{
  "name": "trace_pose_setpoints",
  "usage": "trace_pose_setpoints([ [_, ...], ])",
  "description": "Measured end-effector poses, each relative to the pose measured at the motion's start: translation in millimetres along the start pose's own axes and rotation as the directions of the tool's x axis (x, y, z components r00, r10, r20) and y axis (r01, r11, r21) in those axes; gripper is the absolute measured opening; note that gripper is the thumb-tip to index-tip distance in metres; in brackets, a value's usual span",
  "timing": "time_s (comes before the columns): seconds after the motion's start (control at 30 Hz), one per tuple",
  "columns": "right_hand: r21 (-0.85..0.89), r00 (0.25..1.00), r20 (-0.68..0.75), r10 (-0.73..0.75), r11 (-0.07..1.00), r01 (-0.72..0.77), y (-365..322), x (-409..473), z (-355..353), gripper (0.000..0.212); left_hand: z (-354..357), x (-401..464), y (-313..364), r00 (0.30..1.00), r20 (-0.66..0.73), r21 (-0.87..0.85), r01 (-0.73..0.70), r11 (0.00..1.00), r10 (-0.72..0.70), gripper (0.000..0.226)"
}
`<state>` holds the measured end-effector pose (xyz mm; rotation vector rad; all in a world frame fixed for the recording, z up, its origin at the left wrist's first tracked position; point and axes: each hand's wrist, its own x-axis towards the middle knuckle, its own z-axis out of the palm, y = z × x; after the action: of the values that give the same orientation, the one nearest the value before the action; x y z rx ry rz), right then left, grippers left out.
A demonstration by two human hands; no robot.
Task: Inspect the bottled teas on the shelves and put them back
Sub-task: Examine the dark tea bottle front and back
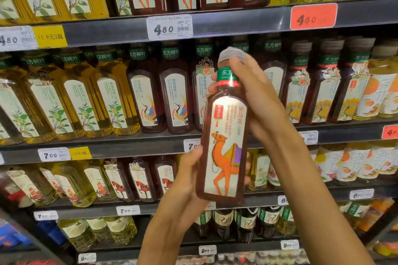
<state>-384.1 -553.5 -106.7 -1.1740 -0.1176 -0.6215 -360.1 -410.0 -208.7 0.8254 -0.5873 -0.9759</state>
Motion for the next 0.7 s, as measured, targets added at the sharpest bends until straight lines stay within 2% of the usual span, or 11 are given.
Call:
trace_pose_setpoints([
  [0.07,-0.063,0.994,0.013,-0.107,0.992,0.108,-1.2,-3.7,-1.9,0.028,-6.2,1.4,3.5,0.988,-0.113,0.286,-0.065,0.956,0.101,0.066],
  [0.1,-0.1,0.988,0.034,-0.15,0.983,0.153,-1.8,-5.4,-2.8,0.03,-6.7,1.6,5.2,0.983,-0.111,0.413,-0.086,0.907,0.144,0.067],
  [0.17,-0.198,0.975,0.086,-0.206,0.955,0.219,-4.8,-9.1,-2.2,0.034,-7.2,2.4,4.5,0.98,-0.056,0.553,-0.128,0.824,0.19,0.062],
  [0.27,-0.266,0.956,0.178,-0.233,0.924,0.274,-8.4,-15.0,-1.3,0.04,-6.0,7.3,-1.6,0.951,-0.036,0.584,-0.228,0.779,0.306,0.049],
  [0.4,-0.325,0.951,0.242,-0.194,0.907,0.268,4.3,-34.5,-7.7,0.037,-11.7,10.5,-6.2,0.89,-0.029,0.604,-0.348,0.717,0.456,0.061],
  [0.5,-0.295,0.941,0.313,-0.125,0.929,0.221,11.9,-47.5,-16.6,0.044,-16.7,12.5,-6.8,0.856,-0.054,0.629,-0.37,0.684,0.513,0.069],
  [0.57,-0.261,0.909,0.405,-0.095,0.941,0.215,11.7,-50.2,-23.0,0.055,-20.5,14.4,-8.6,0.839,-0.09,0.643,-0.363,0.675,0.536,0.074],
  [0.7,-0.225,0.843,0.532,-0.081,0.946,0.232,11.9,-50.0,-27.9,0.057,-26.2,16.2,-9.6,0.806,-0.134,0.695,-0.339,0.634,0.577,0.077],
])
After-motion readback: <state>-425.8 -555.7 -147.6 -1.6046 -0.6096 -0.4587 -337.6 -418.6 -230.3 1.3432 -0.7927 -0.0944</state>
